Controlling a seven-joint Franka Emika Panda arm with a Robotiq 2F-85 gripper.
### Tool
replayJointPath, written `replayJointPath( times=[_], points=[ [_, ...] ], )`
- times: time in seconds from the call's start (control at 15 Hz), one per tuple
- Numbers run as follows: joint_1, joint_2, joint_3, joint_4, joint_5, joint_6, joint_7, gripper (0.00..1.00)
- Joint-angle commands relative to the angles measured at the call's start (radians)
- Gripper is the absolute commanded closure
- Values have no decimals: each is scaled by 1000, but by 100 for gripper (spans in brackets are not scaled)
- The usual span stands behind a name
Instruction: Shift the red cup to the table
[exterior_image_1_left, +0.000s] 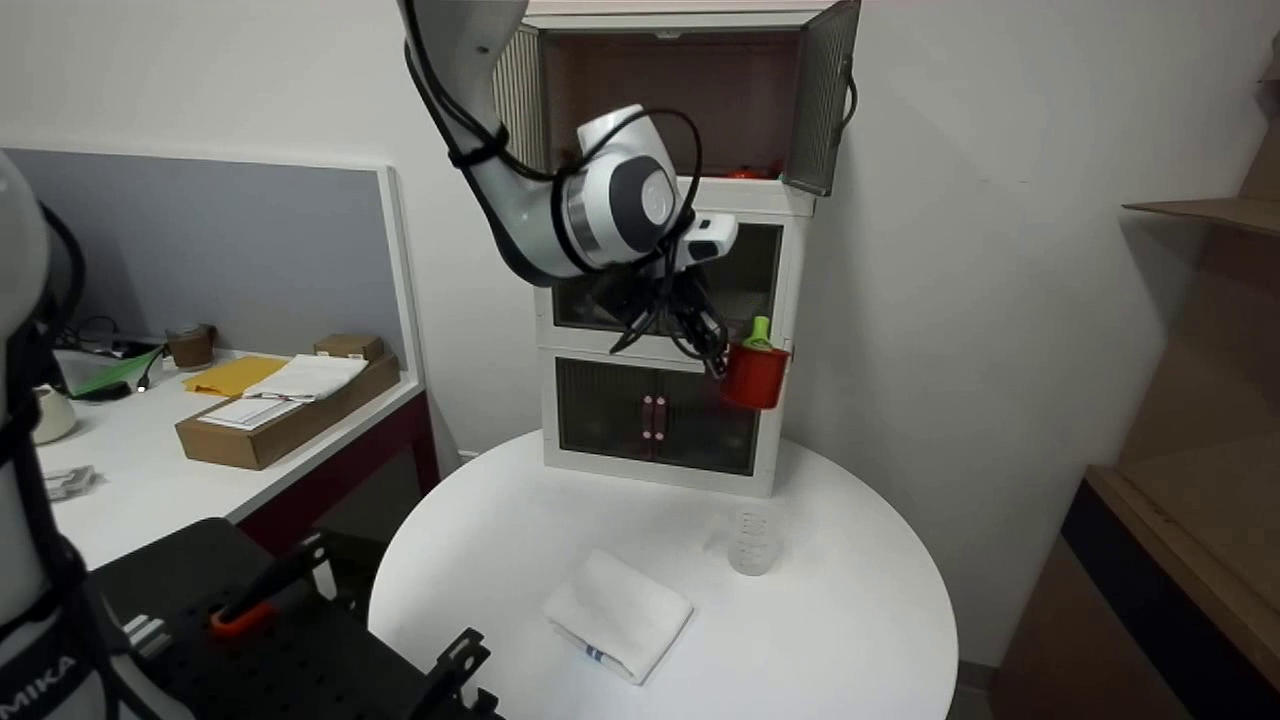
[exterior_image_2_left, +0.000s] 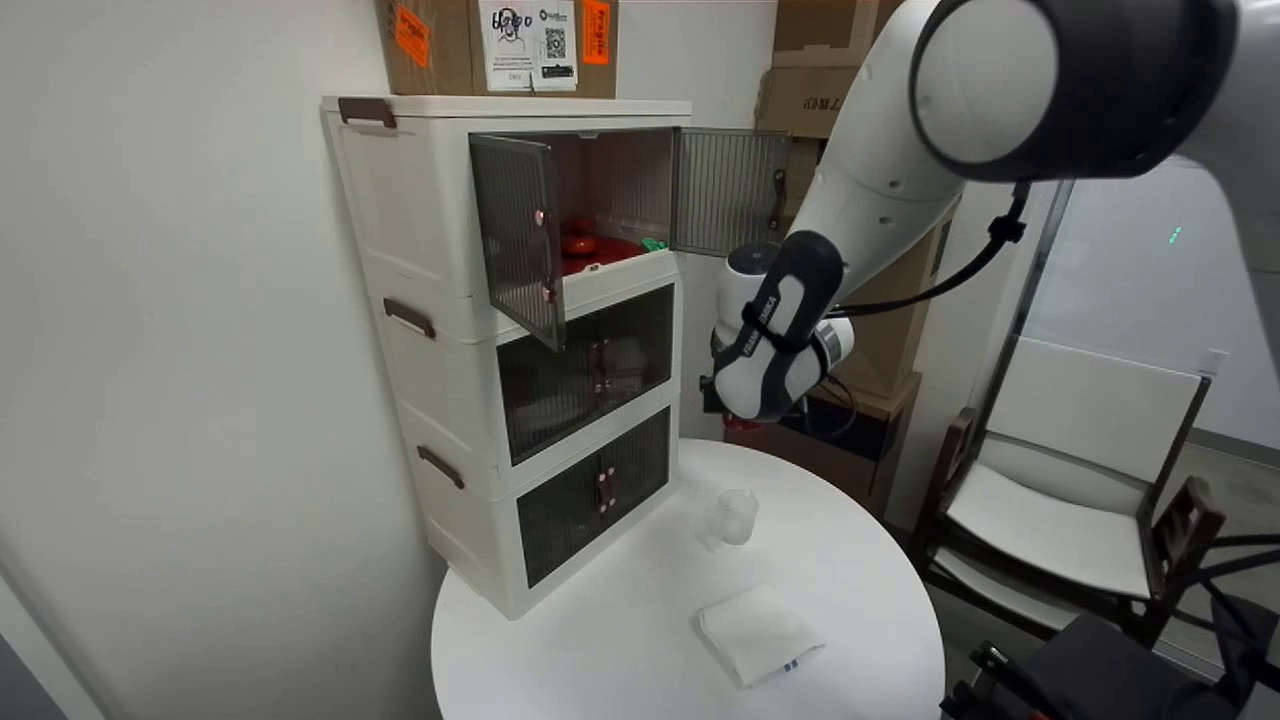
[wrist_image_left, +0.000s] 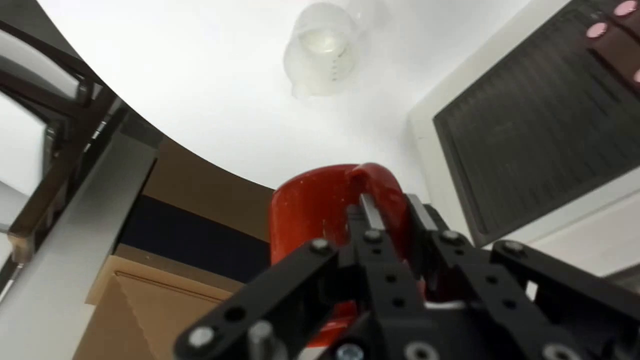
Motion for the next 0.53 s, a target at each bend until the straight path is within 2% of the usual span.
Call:
replayJointPath(
  times=[0.0, 0.47],
  points=[
    [48, 175, -53, 119, 63, -14, 51, 96],
    [92, 381, -74, 178, 201, 6, 79, 96]
  ],
)
